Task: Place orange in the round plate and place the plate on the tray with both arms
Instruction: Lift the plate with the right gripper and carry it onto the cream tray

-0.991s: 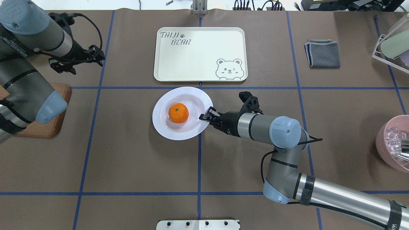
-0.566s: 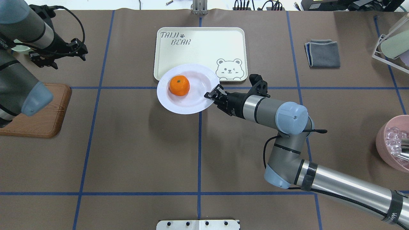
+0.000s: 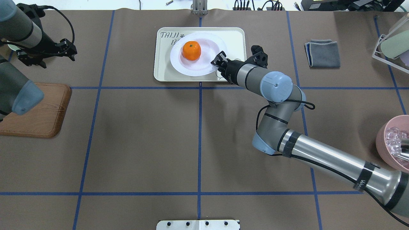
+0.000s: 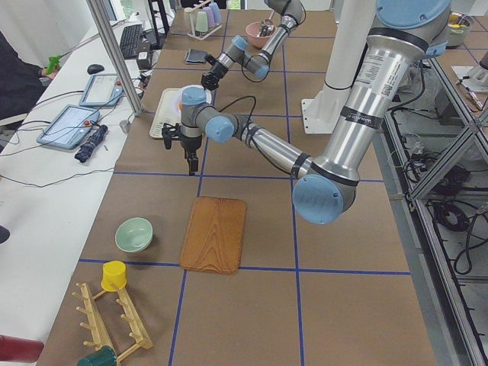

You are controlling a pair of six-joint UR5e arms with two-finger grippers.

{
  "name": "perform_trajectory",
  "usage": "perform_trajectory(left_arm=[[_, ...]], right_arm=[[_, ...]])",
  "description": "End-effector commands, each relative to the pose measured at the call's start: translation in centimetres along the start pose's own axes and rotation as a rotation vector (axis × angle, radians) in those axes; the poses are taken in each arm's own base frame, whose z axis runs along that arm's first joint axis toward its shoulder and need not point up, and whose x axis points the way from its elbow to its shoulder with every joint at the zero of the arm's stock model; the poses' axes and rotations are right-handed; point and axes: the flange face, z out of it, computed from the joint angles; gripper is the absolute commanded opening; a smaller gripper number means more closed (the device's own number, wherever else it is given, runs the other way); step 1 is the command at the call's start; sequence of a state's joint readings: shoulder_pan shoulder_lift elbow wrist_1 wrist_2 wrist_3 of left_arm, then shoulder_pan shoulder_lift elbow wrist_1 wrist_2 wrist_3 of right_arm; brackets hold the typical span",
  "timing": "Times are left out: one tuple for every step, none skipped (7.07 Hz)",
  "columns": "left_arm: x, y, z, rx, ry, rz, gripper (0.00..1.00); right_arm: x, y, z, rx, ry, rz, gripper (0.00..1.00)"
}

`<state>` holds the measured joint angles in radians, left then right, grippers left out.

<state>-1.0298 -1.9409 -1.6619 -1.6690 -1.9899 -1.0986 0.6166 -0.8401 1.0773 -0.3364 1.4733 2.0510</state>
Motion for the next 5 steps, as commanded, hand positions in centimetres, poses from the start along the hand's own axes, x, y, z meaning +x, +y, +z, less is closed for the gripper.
perform_trajectory(left_arm=[[-0.7, -0.2, 0.1, 0.000, -0.006, -0.007, 0.98], [-0.7, -0.2, 0.1, 0.000, -0.005, -0.007, 0.98], [-0.7, -0.2, 0.1, 0.000, -0.006, -0.007, 0.98], [-0.8, -0.4, 0.0, 0.002, -0.006, -0.010, 0.98], [-0.8, -0.4, -0.2, 0.003, -0.003, -0.010, 0.98]], right_arm=[[-1.3, -0.1, 4.5, 0.044, 0.053, -0.002, 0.00], [-1.0, -0.4, 4.8, 0.056, 0.090, -0.009, 0.03], [-1.5, -1.5, 5.0, 0.039, 0.185, -0.094, 0.99], [-3.4, -2.7, 2.6, -0.016, 0.322, -0.271, 1.00], [-5.2, -5.8, -1.2, -0.085, 0.440, -0.371, 1.00]])
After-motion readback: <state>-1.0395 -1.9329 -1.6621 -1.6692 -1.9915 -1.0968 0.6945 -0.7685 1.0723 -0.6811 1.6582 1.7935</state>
